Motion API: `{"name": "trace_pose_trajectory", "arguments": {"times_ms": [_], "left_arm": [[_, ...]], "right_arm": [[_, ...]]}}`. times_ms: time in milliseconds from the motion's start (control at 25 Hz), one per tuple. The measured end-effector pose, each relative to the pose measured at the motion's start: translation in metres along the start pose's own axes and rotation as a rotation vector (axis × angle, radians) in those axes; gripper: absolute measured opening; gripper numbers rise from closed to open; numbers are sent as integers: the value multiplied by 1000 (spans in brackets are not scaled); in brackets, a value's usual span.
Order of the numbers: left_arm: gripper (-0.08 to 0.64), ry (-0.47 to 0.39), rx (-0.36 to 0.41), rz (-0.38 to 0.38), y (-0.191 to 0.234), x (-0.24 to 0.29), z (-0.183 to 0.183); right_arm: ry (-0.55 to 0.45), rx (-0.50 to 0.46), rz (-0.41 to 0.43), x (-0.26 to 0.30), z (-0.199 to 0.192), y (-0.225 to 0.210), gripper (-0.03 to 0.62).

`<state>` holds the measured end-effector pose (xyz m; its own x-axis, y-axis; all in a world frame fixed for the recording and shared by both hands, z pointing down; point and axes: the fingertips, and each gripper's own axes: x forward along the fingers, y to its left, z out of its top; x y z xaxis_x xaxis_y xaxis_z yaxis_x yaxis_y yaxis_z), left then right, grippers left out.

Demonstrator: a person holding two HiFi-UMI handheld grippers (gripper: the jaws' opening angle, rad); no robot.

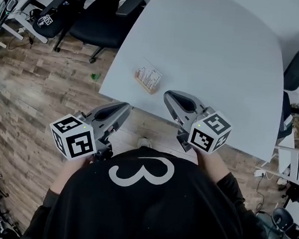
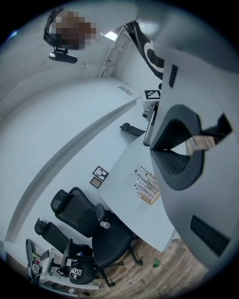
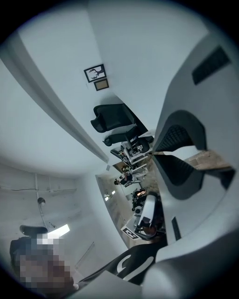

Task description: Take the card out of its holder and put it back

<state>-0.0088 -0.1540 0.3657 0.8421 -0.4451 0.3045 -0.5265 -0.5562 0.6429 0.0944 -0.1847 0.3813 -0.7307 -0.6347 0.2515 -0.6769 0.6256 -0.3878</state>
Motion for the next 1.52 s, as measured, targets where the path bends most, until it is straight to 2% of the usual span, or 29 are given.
{"name": "trace_pose_trajectory", "arguments": {"times_ms": [200,320,520,720,1080,1320,1520], "left_arm": [[14,-11,-1,9,7,6,5],[14,-17,-5,16,8,8,8],[14,-25,0,17,14,12,15],[14,-37,-2,34,23,12,20],[14,-68,-24,77,38,2,24],[14,-84,-31,94,46,-3,23],[14,-93,-33,105,45,-8,22]], "right_arm": [[51,-69,-38,20,-3,-19,22],[77,-94,-77,29,-9,-32,93],[107,-118,-92,47,-20,-44,110],[117,-127,-79,66,-28,-49,110],[142,-137,-111,87,-34,-58,107],[137,-149,-116,94,-37,-62,47],[136,-160,-113,91,-37,-60,29]]}}
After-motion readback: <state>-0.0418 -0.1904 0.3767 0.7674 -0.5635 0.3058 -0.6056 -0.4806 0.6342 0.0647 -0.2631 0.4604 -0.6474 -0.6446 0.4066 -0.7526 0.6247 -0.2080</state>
